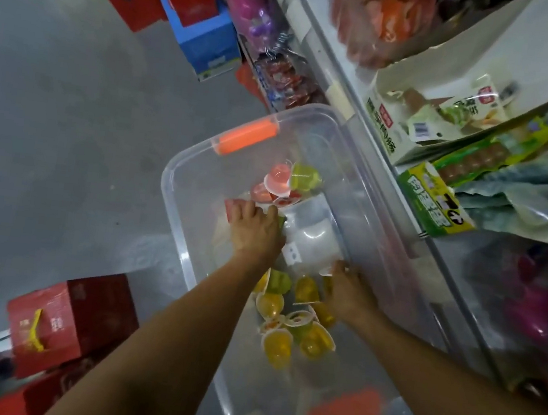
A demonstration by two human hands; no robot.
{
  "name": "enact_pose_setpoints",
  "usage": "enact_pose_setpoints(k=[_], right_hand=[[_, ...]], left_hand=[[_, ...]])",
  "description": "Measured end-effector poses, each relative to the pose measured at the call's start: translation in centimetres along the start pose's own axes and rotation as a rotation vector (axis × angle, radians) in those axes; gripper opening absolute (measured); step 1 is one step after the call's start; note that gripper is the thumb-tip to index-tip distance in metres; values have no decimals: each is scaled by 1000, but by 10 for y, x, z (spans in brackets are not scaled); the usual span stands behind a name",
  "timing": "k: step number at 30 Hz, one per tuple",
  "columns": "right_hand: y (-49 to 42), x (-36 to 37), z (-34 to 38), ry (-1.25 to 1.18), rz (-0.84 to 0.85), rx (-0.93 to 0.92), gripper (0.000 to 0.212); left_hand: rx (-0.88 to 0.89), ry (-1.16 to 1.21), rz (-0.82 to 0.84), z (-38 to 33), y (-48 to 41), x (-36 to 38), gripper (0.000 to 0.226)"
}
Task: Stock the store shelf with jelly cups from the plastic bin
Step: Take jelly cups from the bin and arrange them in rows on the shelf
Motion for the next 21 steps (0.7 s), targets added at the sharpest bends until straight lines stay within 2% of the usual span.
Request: enact_pose_setpoints(k=[4,8,11,14,19,21], right_hand=[[-9,0,3,23,-34,4,46],[-8,-5,4,-6,-57,-44,36],[4,-11,7,-90,-121,-88,32],[26,-17,14,-172,-198,-136,34],[84,-26,21,-376,-317,-219,27],[114,-23,21,-442,-370,-269,28]], left_hand=[[8,30,-56,-2,-15,5,61],[11,6,-66,-4,-26,9,54],[48,82,-97,-7,-20,9,51],[93,255,-135,-10,10,3,45],[209,805,-137,0,87,-10,40],[262,901,-156,6,125,-12,41]])
Point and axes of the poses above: each hand's wrist, its own y-axis away from the middle knuckle, its own x-axis out of the palm, z = x × y, the point moved 3 cm from there along -y, towards the middle knuckle, and after that the axes turned 14 degrees about z, right-handed, at the moved point
